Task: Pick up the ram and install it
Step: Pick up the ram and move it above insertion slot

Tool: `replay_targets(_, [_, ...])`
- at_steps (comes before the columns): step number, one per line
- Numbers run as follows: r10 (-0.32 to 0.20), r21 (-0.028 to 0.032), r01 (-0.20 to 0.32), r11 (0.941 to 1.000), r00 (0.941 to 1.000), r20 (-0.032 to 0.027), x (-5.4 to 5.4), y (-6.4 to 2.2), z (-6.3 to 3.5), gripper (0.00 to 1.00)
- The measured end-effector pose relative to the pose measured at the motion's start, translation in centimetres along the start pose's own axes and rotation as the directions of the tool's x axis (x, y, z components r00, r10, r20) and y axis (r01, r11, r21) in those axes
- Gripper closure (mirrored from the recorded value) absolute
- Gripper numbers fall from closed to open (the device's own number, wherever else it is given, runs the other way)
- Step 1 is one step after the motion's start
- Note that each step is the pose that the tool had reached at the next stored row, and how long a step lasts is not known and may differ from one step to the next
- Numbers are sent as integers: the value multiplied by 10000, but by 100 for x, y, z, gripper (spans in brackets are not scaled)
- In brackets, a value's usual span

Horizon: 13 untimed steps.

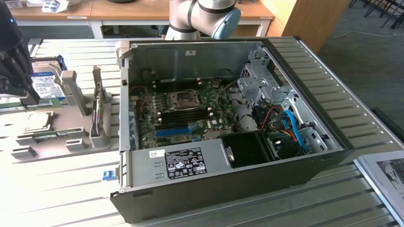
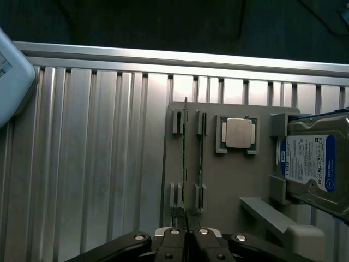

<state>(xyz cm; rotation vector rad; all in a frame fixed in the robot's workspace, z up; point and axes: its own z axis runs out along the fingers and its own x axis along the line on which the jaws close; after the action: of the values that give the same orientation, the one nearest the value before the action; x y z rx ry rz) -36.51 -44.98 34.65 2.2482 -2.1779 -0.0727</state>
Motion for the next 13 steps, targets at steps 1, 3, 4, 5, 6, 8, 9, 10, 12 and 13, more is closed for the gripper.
replay_targets(1, [0, 1, 0, 10000, 10000, 0, 0, 0, -11, 88])
replay_targets(3, [0, 1, 0, 10000, 10000, 1, -1, -1, -42, 88])
replay_targets(4, [1, 1, -1, 10000, 10000, 0, -1, -1, -54, 88])
replay_targets(5, [1, 1, -1, 10000, 10000, 1, -2, -2, -66, 88])
replay_targets(6, [1, 1, -1, 10000, 10000, 0, -2, -2, -78, 88])
replay_targets(8, [2, 1, -2, 10000, 10000, 0, -2, -3, -115, 88])
replay_targets(9, [2, 1, -2, 10000, 10000, 0, -3, -3, -129, 88])
replay_targets(10, [3, 1, -3, 10000, 10000, 0, -3, -3, -142, 88])
replay_targets(12, [3, 1, -3, 10000, 10000, 0, -4, -4, -169, 88])
replay_targets(13, [3, 1, -3, 10000, 10000, 0, -4, -4, -182, 88])
